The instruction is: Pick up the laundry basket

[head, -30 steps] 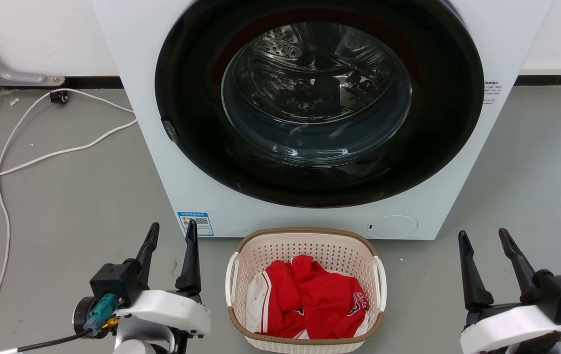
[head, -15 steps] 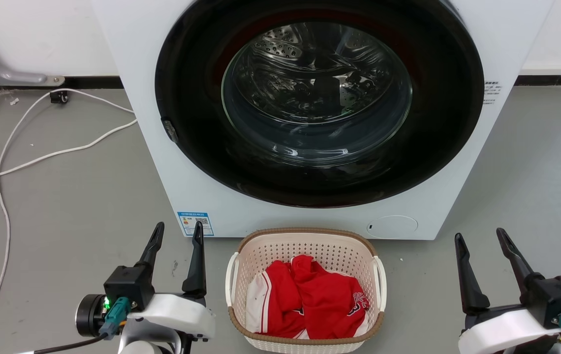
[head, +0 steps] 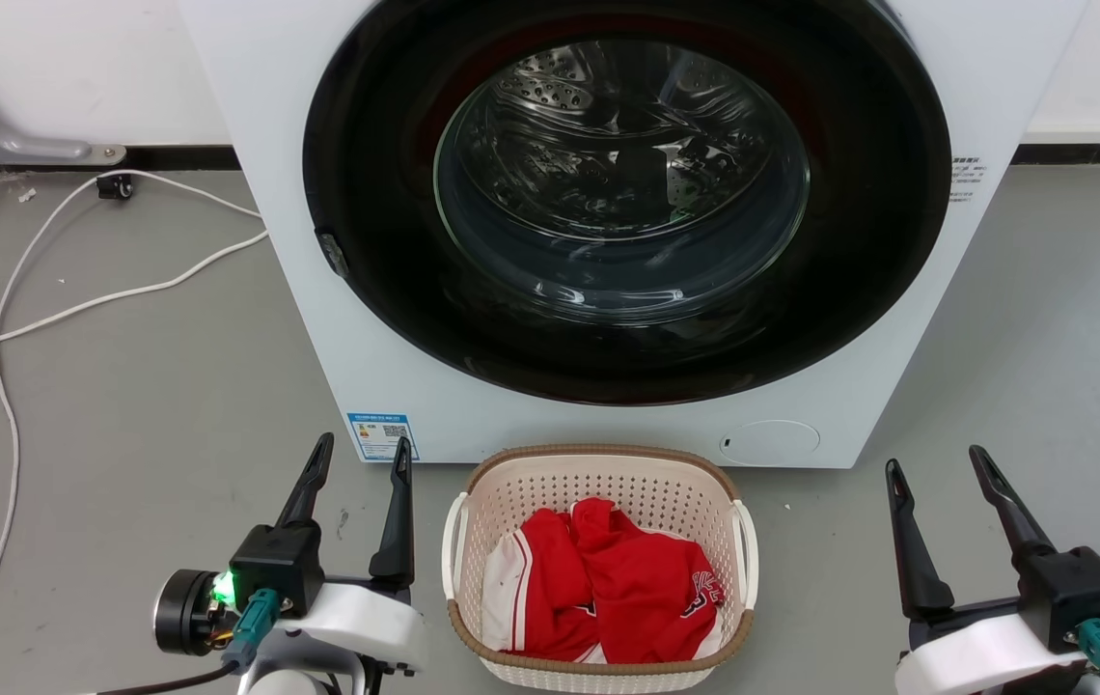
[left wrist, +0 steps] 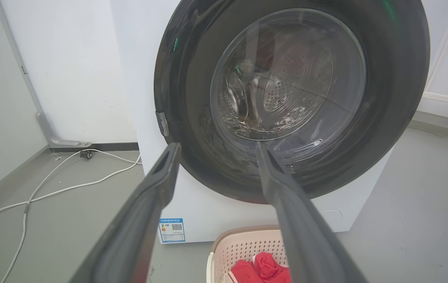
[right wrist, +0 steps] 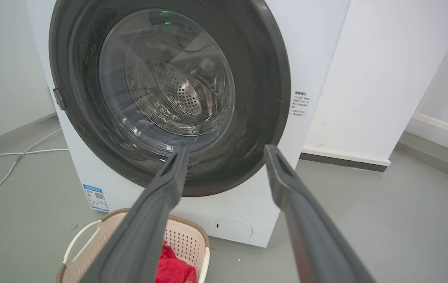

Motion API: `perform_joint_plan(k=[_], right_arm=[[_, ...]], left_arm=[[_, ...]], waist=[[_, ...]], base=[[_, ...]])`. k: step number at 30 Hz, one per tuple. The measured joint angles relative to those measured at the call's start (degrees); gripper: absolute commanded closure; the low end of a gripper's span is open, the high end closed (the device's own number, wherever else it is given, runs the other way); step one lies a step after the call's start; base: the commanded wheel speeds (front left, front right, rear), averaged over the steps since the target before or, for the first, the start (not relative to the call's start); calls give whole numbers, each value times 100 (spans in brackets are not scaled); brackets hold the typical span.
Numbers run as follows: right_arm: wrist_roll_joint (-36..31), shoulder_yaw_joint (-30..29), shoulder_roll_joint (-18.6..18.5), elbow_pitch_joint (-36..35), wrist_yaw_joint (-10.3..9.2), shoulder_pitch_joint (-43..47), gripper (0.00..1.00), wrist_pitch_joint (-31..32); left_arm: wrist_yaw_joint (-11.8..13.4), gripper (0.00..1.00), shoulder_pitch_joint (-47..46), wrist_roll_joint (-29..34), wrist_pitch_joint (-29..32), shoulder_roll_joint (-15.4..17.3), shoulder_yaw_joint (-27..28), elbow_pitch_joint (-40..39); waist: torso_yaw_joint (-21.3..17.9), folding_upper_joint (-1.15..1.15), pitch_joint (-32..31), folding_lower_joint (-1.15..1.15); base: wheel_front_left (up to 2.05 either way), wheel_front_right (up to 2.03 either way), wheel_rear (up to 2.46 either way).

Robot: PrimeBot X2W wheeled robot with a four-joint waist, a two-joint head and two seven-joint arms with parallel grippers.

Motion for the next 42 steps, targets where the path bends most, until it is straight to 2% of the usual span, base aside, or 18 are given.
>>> perform_joint_plan(k=[5,27,36,42], right_arm=[[-123,-5,1,-14,0,6,0,-53],[187,-65,1,129,0,-17,0,-16],[458,-63,2,621,0,-746,0,350],[504,53,5,1069,0,-1414,0,653]], left_arm=[[0,0,-10,158,-36,-15,-8,12],[7,0,-52,134,-44,-44,43,44],[-116,0,-777,160,-44,-4,133,365],[-291,0,-1428,100,-44,124,193,945]], waist=[[3,0,8,0],[-13,0,117,0],[-61,0,630,0],[-91,0,1215,0]], base=[[0,0,0],[0,0,0],[0,0,0],[0,0,0]])
